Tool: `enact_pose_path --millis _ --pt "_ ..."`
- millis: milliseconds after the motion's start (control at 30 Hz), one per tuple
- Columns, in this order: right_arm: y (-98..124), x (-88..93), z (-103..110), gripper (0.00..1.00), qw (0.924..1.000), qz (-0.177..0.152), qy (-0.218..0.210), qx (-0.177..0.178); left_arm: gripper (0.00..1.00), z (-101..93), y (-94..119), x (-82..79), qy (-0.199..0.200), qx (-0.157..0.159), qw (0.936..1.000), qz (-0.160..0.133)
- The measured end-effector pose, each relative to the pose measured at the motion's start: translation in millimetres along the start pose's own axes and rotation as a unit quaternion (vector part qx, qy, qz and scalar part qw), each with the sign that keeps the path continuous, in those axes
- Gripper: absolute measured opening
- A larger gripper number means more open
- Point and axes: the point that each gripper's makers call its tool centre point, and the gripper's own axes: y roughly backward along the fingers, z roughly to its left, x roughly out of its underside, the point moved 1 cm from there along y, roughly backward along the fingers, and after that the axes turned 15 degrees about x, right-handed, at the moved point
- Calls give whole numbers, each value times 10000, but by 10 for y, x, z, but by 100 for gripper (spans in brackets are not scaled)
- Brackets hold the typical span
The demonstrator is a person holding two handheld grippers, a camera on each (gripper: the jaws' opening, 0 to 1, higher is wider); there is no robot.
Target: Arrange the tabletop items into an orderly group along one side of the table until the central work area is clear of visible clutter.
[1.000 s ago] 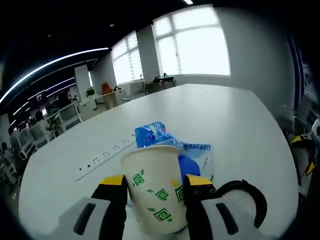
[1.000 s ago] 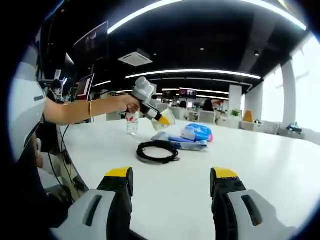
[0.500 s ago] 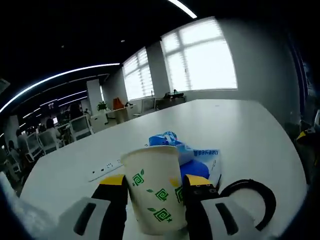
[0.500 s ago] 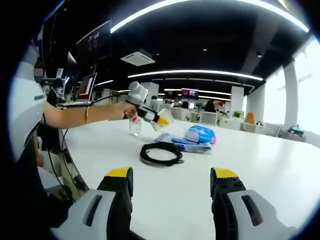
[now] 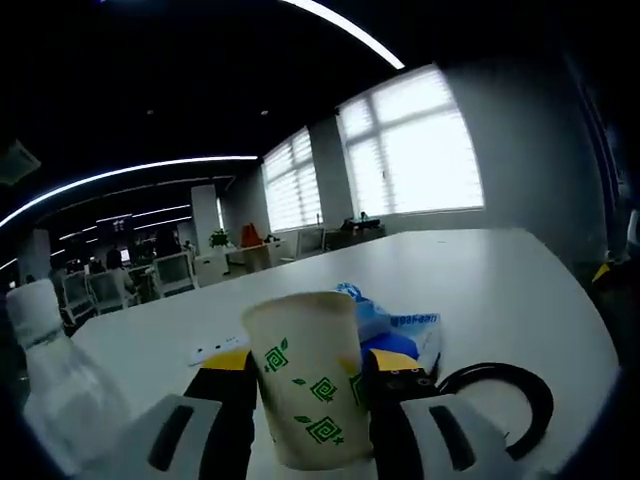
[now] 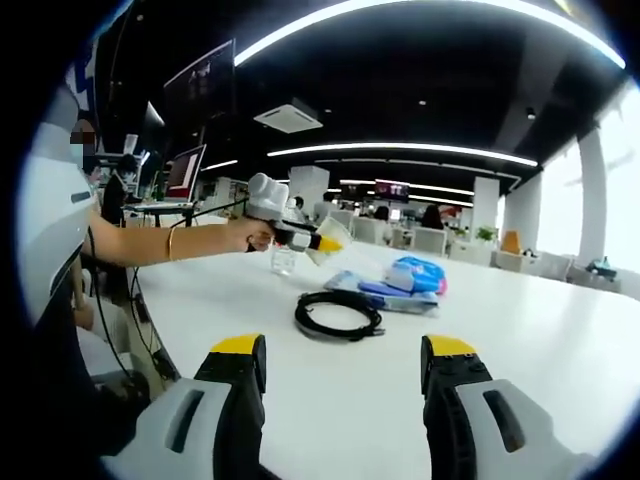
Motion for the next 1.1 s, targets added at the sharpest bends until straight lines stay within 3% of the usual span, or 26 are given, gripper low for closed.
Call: enact_pose_path --millis 433,667,800,1100 --pt "-36 9 48 60 10000 21 -1 -51 41 106 100 167 -224 -88 9997 -87" --pt "-41 24 34 60 10000 49 -22 -19 40 146 74 269 -466 -82 9988 135" --pt "-43 40 22 60 10000 69 -27 -2 40 139 58 255 -450 -109 9989 63" --pt "-48 70 16 59 9999 106 -42 -13 41 125 27 395 -589 -193 9981 -21"
